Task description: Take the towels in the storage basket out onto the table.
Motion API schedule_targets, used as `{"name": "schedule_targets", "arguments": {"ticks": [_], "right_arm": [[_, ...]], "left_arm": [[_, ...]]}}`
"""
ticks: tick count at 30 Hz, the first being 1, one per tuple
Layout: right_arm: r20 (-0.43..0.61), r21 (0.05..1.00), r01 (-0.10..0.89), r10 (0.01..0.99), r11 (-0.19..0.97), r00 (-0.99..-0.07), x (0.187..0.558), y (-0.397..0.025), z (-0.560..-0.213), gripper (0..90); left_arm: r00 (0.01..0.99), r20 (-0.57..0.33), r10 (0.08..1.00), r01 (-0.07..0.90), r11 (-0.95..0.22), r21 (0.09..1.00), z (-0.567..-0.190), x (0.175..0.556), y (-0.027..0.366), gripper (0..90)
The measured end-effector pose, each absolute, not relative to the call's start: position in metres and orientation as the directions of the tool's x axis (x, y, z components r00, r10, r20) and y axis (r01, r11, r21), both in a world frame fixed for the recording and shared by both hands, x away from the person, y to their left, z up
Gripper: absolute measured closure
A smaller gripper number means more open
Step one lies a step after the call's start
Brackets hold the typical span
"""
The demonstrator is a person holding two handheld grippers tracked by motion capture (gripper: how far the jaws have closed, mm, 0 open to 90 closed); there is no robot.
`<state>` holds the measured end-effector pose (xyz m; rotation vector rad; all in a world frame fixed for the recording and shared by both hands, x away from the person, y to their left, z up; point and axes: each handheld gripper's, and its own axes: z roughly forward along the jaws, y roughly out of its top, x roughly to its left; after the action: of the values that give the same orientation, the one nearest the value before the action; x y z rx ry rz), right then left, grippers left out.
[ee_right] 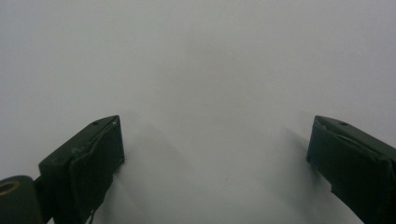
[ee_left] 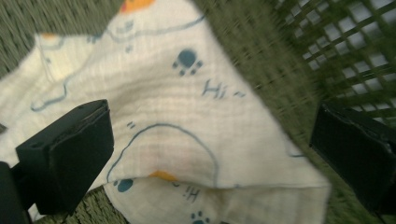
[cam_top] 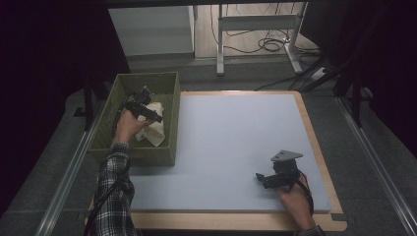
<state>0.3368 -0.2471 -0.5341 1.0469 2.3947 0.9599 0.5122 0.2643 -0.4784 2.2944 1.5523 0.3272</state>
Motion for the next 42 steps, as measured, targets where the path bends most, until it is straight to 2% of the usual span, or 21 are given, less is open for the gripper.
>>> {"name": "schedule_targets", "arguments": {"ticks": [3,5,8,11,12,13,15,18,19,21,23,24,26,30,34,35,42], "right_arm": [[-0.049,0.706,0.506,0.747,0.496,-0.663,0.337,-0.247,-0.534,4.0],[-0.050,0.706,0.506,0.747,0.496,-0.663,0.337,-0.247,-0.534,4.0],[-0.049,0.706,0.506,0.747,0.496,-0.663,0.337,-0.247,-0.534,4.0],[-0.049,0.706,0.506,0.747,0.496,-0.663,0.337,-0.247,-0.534,4.0],[-0.049,0.706,0.506,0.747,0.496,-0.663,0.337,-0.247,-0.534,4.0],[-0.049,0.706,0.506,0.747,0.496,-0.663,0.337,-0.247,-0.534,4.0],[-0.049,0.706,0.506,0.747,0.496,-0.663,0.337,-0.247,-0.534,4.0],[-0.049,0.706,0.506,0.747,0.496,-0.663,0.337,-0.247,-0.534,4.0],[-0.049,0.706,0.506,0.747,0.496,-0.663,0.337,-0.247,-0.534,4.0],[-0.049,0.706,0.506,0.747,0.496,-0.663,0.337,-0.247,-0.534,4.0],[-0.049,0.706,0.506,0.747,0.495,-0.663,0.337,-0.247,-0.534,4.0],[-0.049,0.706,0.506,0.747,0.496,-0.663,0.337,-0.247,-0.534,4.0],[-0.049,0.706,0.506,0.747,0.496,-0.663,0.337,-0.247,-0.534,4.0],[-0.049,0.706,0.506,0.747,0.495,-0.663,0.337,-0.247,-0.534,4.0],[-0.049,0.706,0.506,0.747,0.495,-0.663,0.337,-0.247,-0.534,4.0],[-0.049,0.706,0.506,0.747,0.495,-0.663,0.337,-0.247,-0.534,4.0],[-0.049,0.706,0.506,0.747,0.496,-0.663,0.337,-0.247,-0.534,4.0]], "left_arm": [[0.357,-0.008,0.934,0.865,-0.327,0.381,-0.485,0.516,0.266,1.1],[0.347,0.025,0.938,0.884,-0.335,0.325,-0.491,0.521,0.267,1.6],[0.342,0.015,0.940,0.893,-0.330,0.306,-0.495,0.523,0.268,2.9],[0.339,-0.005,0.941,0.912,-0.328,0.248,-0.503,0.526,0.269,6.3],[0.339,-0.005,0.941,0.912,-0.328,0.248,-0.503,0.526,0.269,9.2],[0.358,-0.007,0.934,0.916,-0.350,0.194,-0.509,0.526,0.268,13.7],[0.364,0.008,0.931,0.916,-0.359,0.181,-0.511,0.525,0.266,17.6],[0.373,-0.009,0.928,0.912,-0.365,0.186,-0.508,0.524,0.266,30.3],[0.370,-0.015,0.929,0.913,-0.361,0.191,-0.507,0.523,0.267,30.3],[0.379,0.016,0.925,0.907,-0.374,0.195,-0.504,0.521,0.267,50.3],[0.392,0.046,0.919,0.900,-0.394,0.188,-0.503,0.519,0.266,62.2],[0.398,0.078,0.914,0.896,-0.405,0.181,-0.503,0.518,0.264,71.4],[0.393,0.084,0.916,0.898,-0.402,0.181,-0.502,0.518,0.265,76.0],[0.377,0.078,0.923,0.903,-0.385,0.189,-0.500,0.518,0.267,78.0],[0.339,0.048,0.940,0.908,-0.340,0.245,-0.492,0.514,0.271,77.8],[0.324,0.019,0.946,0.904,-0.315,0.290,-0.488,0.512,0.274,77.8],[0.338,-0.020,0.941,0.881,-0.309,0.358,-0.476,0.499,0.281,77.3]]}}
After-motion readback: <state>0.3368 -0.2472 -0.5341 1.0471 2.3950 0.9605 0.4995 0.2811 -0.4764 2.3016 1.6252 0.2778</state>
